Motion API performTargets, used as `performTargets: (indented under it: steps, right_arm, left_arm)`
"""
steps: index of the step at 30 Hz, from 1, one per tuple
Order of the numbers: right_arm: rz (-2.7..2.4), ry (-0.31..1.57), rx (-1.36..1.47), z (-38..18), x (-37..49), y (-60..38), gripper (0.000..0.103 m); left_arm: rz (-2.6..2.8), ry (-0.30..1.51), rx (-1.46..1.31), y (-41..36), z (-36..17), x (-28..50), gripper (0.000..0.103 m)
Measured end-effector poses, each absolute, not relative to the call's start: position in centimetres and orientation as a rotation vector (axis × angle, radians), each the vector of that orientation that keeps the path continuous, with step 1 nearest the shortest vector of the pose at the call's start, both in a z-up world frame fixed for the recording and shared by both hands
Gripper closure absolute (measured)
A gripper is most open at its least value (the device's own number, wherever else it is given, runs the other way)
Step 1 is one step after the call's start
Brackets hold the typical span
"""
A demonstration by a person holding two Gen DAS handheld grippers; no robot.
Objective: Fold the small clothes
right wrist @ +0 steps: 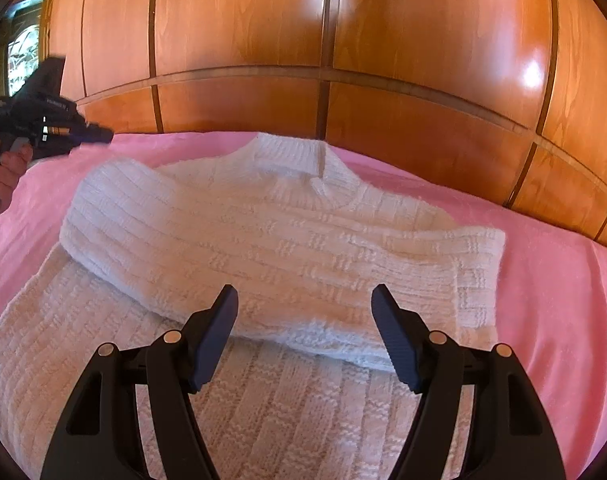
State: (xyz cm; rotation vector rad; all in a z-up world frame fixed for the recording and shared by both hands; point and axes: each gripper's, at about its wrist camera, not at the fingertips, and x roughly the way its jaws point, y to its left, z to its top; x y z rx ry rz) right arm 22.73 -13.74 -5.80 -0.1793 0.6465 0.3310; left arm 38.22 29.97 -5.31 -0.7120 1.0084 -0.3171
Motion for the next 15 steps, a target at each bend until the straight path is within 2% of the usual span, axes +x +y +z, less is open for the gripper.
performTargets:
  steps: [1,5,7,13,15]
  right_arm:
    - [0.328,0.646,-0.181,-5.9,22.8,-13.6,0.034]
    - [0.321,0.655,-0.176,-6.2,23.1,-13.6,0.029]
    - [0.316,0.664,-0.171,-6.5,23.3,-13.6,0.028]
    - [0.299,0.673,-0.167,-6.9,23.7,-13.6,0.022]
    - [0.298,0.674,-0.161,-6.9,23.7,-13.7,0.022]
  left_arm:
    - [-0.32,1.045,-0.777,30.8,-6.5,38.2,0.053]
    - [-0.313,1.079,-0.946,32.8,-9.5,37.1,0.053]
    - [-0.357,1.075,-1.039,32.9,-10.5,36.6,0.05]
    - [-0.41,1.13,-1.156,31.1,-12.7,36.6,0.05]
    - [-0.367,1.105,-1.141,30.8,-12.6,36.8,0.062]
